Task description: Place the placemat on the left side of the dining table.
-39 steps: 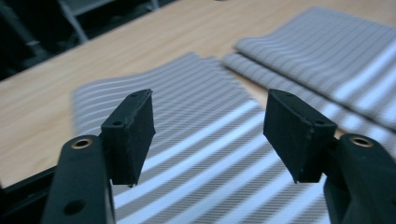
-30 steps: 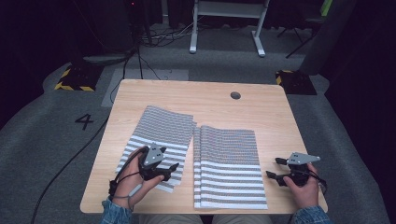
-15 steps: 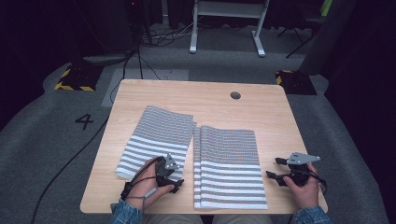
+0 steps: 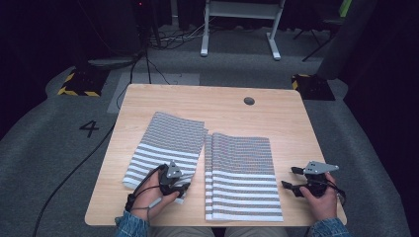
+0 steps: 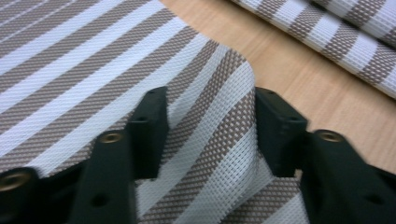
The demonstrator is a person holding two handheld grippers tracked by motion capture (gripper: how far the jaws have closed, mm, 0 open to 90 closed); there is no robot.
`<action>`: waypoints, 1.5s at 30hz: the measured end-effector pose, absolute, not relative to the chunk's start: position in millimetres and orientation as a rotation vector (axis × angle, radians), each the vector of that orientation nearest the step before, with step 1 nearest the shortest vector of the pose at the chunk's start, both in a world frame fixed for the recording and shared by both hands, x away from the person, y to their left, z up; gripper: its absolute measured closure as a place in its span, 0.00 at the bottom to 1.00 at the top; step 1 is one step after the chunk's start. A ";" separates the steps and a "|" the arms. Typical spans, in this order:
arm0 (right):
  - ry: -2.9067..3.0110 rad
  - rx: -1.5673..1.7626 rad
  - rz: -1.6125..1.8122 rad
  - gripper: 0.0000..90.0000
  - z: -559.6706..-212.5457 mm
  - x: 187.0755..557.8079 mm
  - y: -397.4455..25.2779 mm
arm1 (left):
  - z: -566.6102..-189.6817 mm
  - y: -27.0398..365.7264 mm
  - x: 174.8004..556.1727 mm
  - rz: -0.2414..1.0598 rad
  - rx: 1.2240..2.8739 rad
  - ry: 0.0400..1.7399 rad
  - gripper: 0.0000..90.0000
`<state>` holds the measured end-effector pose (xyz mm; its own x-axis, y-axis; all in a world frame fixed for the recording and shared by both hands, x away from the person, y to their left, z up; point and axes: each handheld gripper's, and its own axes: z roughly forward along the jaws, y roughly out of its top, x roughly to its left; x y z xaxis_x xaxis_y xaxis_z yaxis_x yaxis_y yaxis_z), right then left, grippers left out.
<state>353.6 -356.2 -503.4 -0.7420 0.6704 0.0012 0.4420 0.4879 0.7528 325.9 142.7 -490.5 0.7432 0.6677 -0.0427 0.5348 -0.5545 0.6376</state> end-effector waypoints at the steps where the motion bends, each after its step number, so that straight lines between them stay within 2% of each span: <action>1: 2.443 0.941 1.112 0.28 -503.6 353.6 -356.1 | -490.3 145.1 327.4 0.305 2.297 0.890 0.67; 3: 2.443 0.941 1.111 0.28 -503.5 353.6 -356.1 | -490.8 147.0 328.5 0.312 2.281 0.908 0.74; 4: 2.443 0.942 1.111 0.28 -503.5 353.6 -356.1 | -491.1 147.5 328.7 0.314 2.278 0.917 0.82; 10: 2.443 0.942 1.112 0.28 -503.5 353.6 -356.1 | -489.9 149.8 331.2 0.304 2.223 0.940 0.92; 13: 2.443 0.941 1.111 0.28 -503.5 353.7 -356.1 | -483.5 151.2 330.7 0.350 2.181 0.927 0.95; 22: 2.445 0.941 1.108 0.28 -503.3 353.6 -356.2 | -450.7 180.6 324.2 0.544 1.955 0.918 0.95; 30: 2.444 0.941 1.111 0.28 -503.4 353.6 -356.1 | -431.9 225.3 316.2 0.720 1.749 1.010 0.95; 45: 2.447 0.941 1.107 0.28 -503.1 353.6 -356.3 | -431.5 290.0 303.8 0.861 1.558 1.249 0.94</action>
<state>353.6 -356.3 -503.1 -0.7426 0.6697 0.0007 0.4428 0.4901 0.7508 303.8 290.0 -431.5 0.2368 0.9712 -0.0280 0.3195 -0.0506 0.9462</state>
